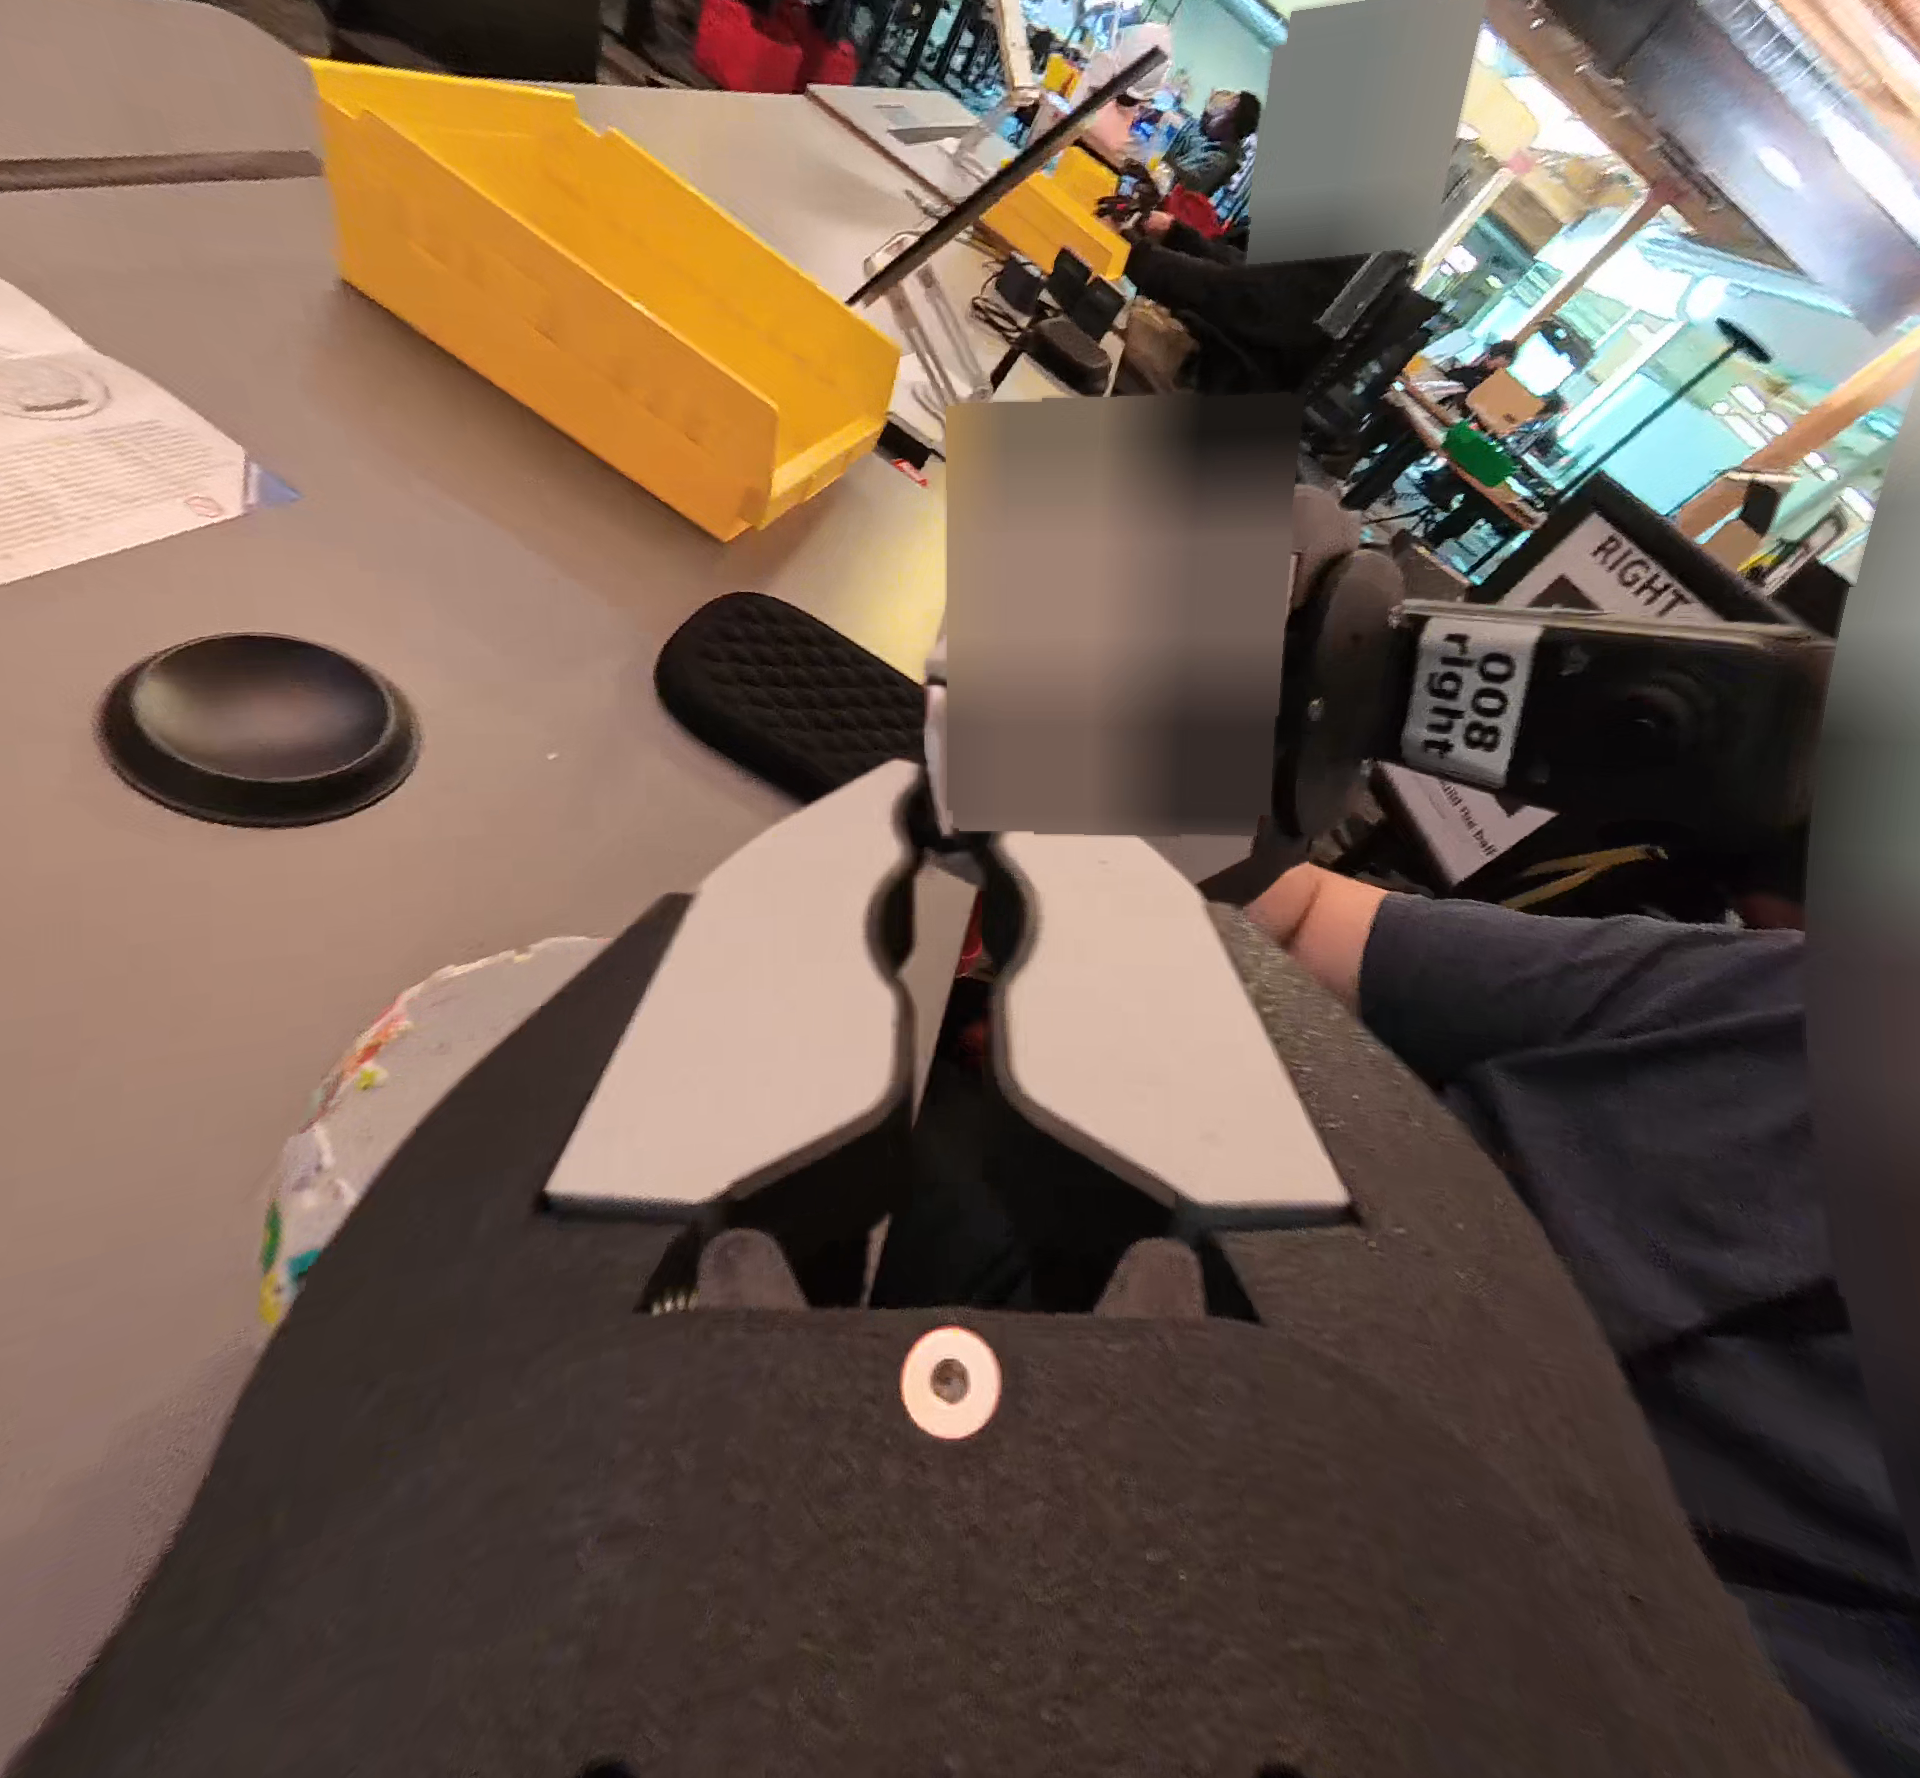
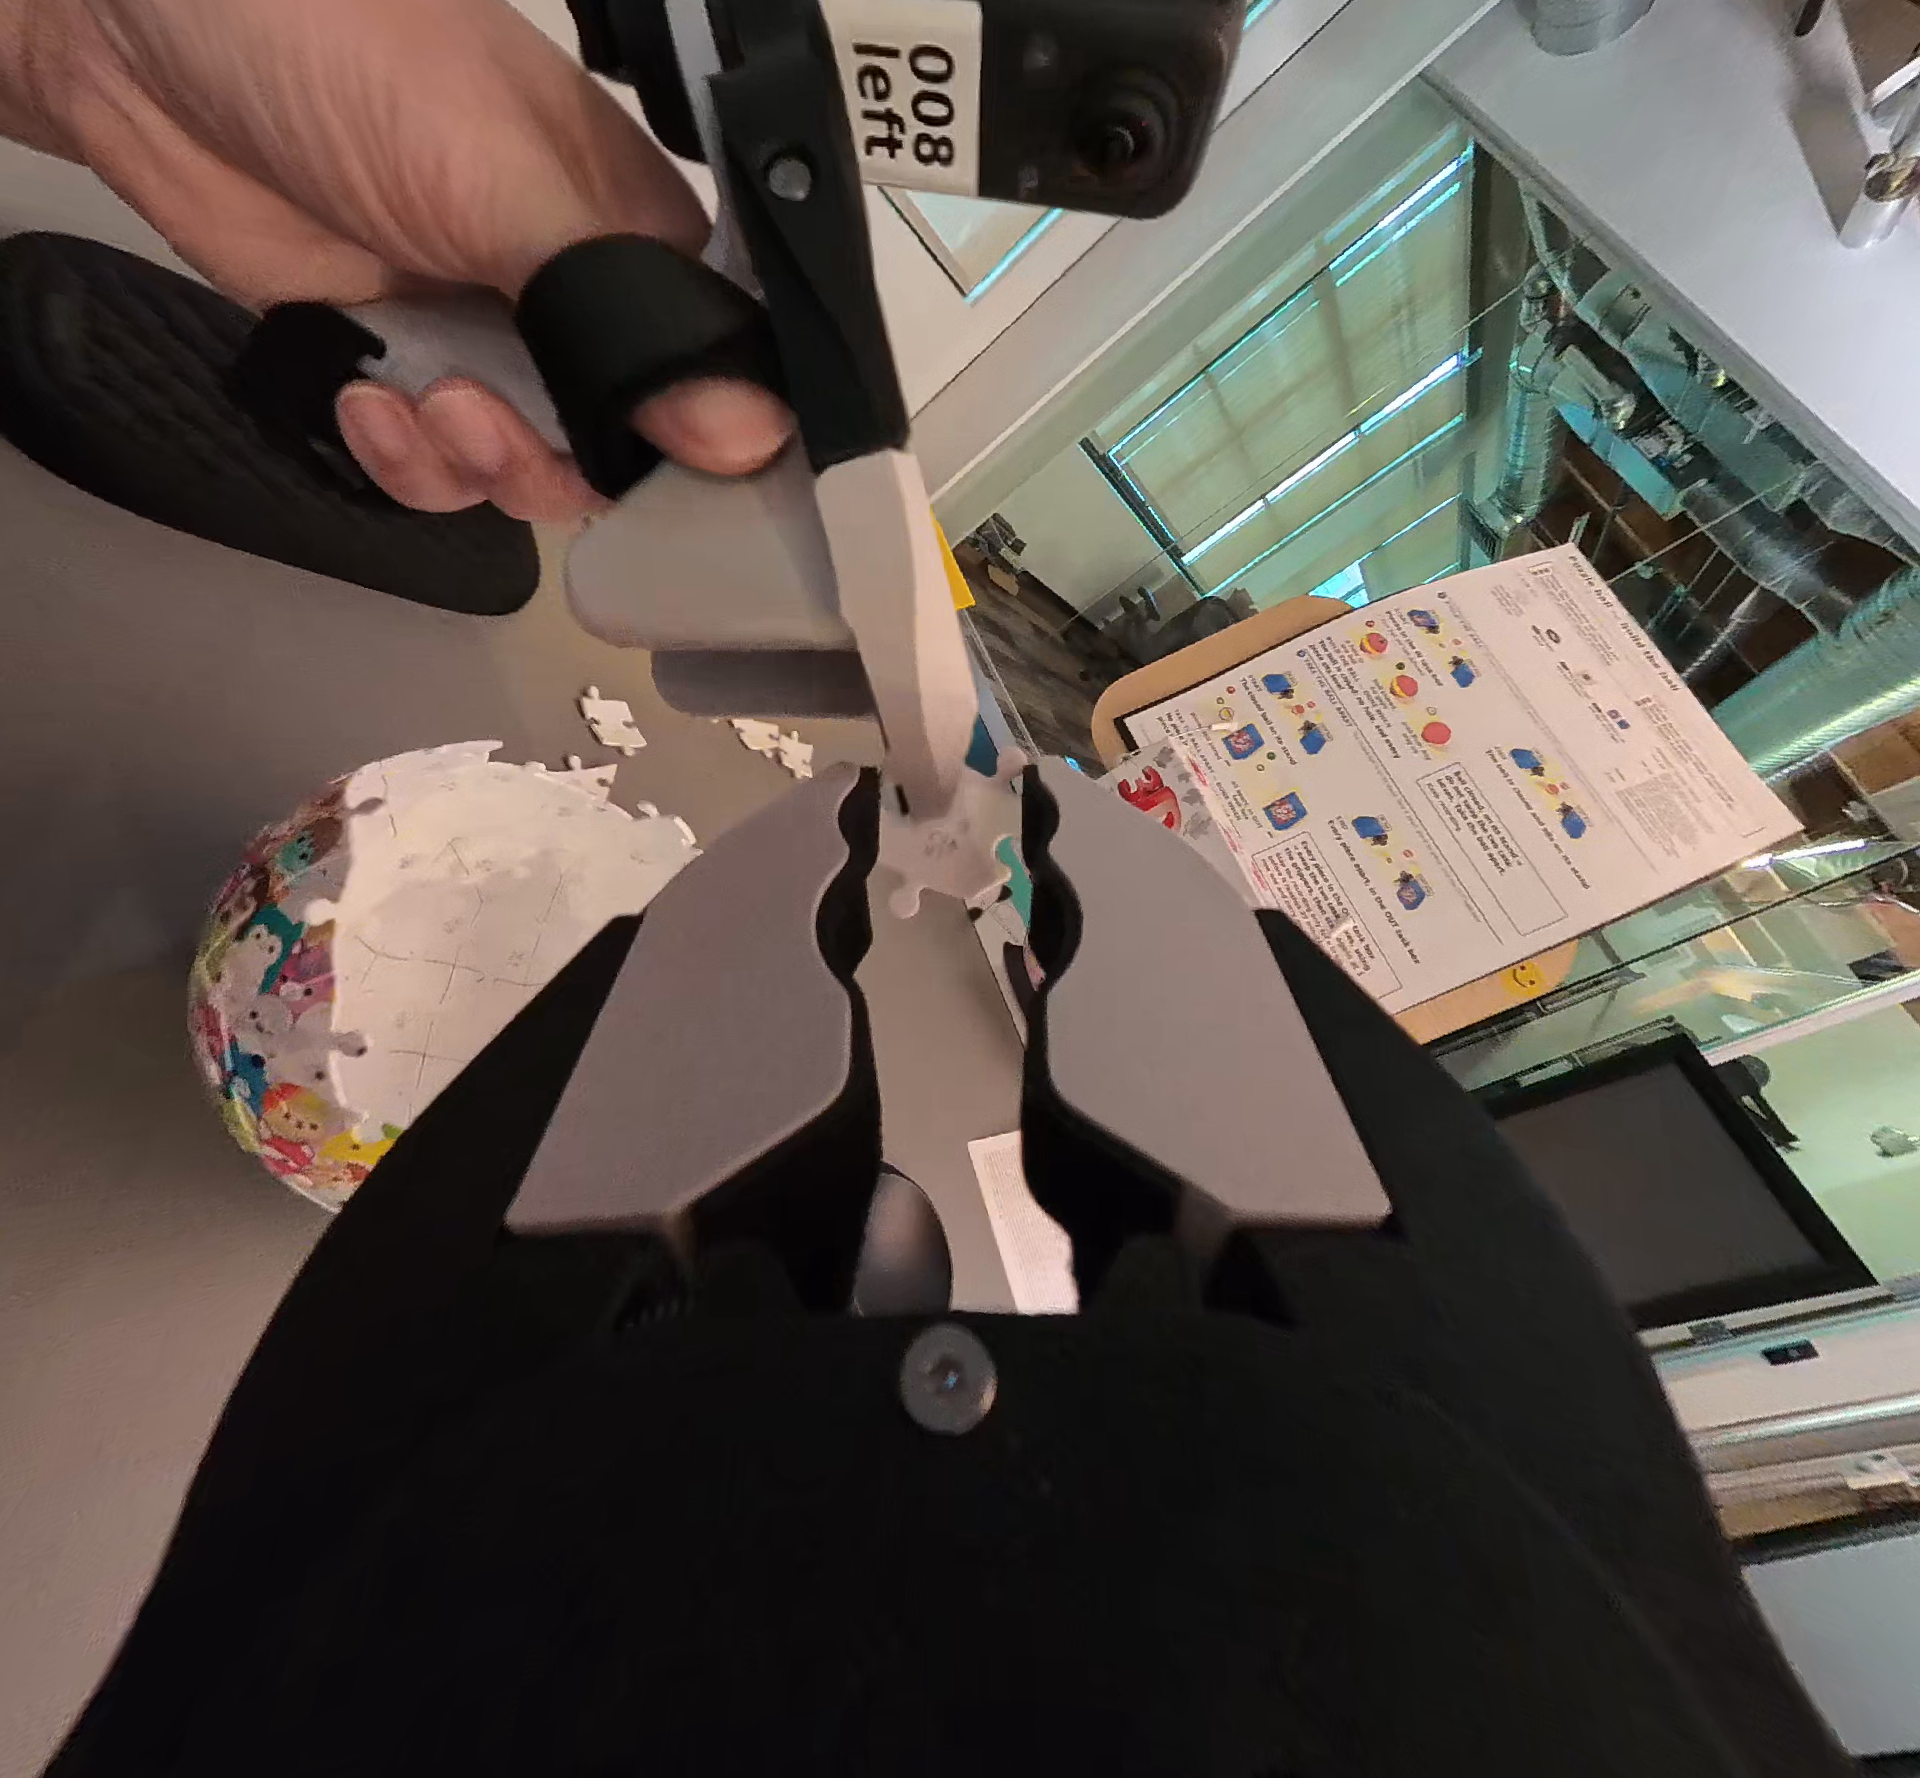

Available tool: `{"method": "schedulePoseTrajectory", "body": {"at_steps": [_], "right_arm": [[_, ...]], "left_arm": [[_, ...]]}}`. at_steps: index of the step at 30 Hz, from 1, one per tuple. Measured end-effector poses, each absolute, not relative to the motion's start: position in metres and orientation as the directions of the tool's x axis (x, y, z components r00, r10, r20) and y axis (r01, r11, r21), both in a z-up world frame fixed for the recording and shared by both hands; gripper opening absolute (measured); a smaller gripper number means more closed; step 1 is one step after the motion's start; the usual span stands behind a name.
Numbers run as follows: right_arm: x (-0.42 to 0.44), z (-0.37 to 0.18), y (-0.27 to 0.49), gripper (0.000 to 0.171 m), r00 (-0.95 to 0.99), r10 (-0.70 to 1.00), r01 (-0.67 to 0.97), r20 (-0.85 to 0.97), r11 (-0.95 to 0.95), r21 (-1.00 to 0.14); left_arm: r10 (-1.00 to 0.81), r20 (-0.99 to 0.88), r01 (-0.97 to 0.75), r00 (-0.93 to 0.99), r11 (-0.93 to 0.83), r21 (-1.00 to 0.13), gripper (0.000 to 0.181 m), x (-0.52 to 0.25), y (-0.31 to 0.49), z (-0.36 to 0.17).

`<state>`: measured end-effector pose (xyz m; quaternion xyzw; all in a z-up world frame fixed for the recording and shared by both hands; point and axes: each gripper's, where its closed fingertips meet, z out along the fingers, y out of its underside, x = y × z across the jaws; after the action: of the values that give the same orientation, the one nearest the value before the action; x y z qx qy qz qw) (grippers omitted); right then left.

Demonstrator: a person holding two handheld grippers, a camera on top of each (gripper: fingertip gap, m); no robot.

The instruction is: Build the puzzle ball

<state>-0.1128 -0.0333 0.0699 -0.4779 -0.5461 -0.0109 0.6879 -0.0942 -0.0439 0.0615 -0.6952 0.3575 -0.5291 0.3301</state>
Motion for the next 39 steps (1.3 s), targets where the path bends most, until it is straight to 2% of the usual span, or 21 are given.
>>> {"method": "schedulePoseTrajectory", "body": {"at_steps": [3, 6, 9, 11, 13, 17, 19, 20, 23, 25, 28, 29, 32, 35, 39], "right_arm": [[-0.111, 0.069, -0.037, 0.027, 0.392, 0.535, 0.520, 0.748, 0.542, -0.660], [-0.102, 0.065, -0.051, 0.031, 0.304, 0.693, 0.465, 0.654, 0.491, -0.737], [-0.086, 0.082, -0.042, 0.029, 0.280, 0.847, 0.415, 0.451, 0.317, -0.853], [-0.089, 0.087, -0.040, 0.027, 0.186, 0.949, 0.401, 0.253, 0.162, -0.902], [-0.094, 0.082, -0.030, 0.026, 0.140, 0.984, 0.458, 0.112, 0.036, -0.888], [-0.103, 0.055, -0.040, 0.018, -0.003, 0.997, 0.581, -0.073, -0.058, -0.812], [-0.105, 0.048, -0.034, 0.003, 0.010, 0.997, 0.593, -0.079, -0.069, -0.802], [-0.105, 0.046, -0.031, 0.001, 0.013, 0.997, 0.597, -0.081, -0.073, -0.799], [-0.108, 0.039, -0.028, 0.005, 0.010, 0.994, 0.594, -0.106, -0.091, -0.799], [-0.110, 0.035, -0.019, 0.018, 0.035, 0.995, 0.601, -0.088, -0.092, -0.794], [-0.114, 0.027, -0.020, 0.015, 0.013, 0.995, 0.633, -0.102, -0.087, -0.769], [-0.115, 0.026, -0.022, 0.005, -0.009, 0.994, 0.641, -0.105, -0.075, -0.764], [-0.116, 0.021, -0.015, 0.003, 0.021, 0.997, 0.648, -0.077, -0.072, -0.758], [-0.116, 0.017, -0.008, 0.003, 0.056, 0.993, 0.610, -0.104, -0.116, -0.784], [-0.110, 0.005, 0.000, 0.003, 0.079, 0.991, 0.557, -0.105, -0.131, -0.820]], "left_arm": [[-0.860, 0.474, -0.180, 0.188, -0.505, -0.844, 0.002, -0.093, -0.038, 0.059], [-0.875, 0.452, -0.253, 0.171, -0.482, -0.839, 0.002, -0.100, -0.036, 0.062], [-0.918, 0.361, -0.438, 0.162, -0.395, -0.808, 0.002, -0.107, -0.038, 0.056], [-0.944, 0.296, -0.573, 0.145, -0.324, -0.753, 0.002, -0.107, -0.041, 0.048], [-0.966, 0.227, -0.671, 0.127, -0.252, -0.697, 0.002, -0.106, -0.042, 0.041], [-0.982, 0.158, -0.767, 0.104, -0.180, -0.616, 0.003, -0.106, -0.038, 0.033], [-0.983, 0.160, -0.790, 0.091, -0.169, -0.590, 0.002, -0.107, -0.037, 0.028], [-0.984, 0.154, -0.798, 0.089, -0.163, -0.581, 0.003, -0.108, -0.036, 0.026], [-0.985, 0.145, -0.809, 0.088, -0.156, -0.567, 0.002, -0.111, -0.033, 0.021], [-0.985, 0.149, -0.809, 0.086, -0.157, -0.567, 0.003, -0.111, -0.031, 0.021], [-0.985, 0.148, -0.809, 0.086, -0.156, -0.567, 0.003, -0.112, -0.027, 0.019], [-0.985, 0.146, -0.812, 0.088, -0.156, -0.562, 0.003, -0.112, -0.026, 0.018], [-0.989, 0.124, -0.803, 0.082, -0.140, -0.580, 0.004, -0.113, -0.020, 0.015], [-0.986, 0.063, -0.744, 0.157, -0.160, -0.649, 0.033, -0.122, -0.004, 0.018], [-0.966, 0.064, -0.598, 0.249, -0.205, -0.775, 0.042, -0.152, 0.001, 0.022]]}}
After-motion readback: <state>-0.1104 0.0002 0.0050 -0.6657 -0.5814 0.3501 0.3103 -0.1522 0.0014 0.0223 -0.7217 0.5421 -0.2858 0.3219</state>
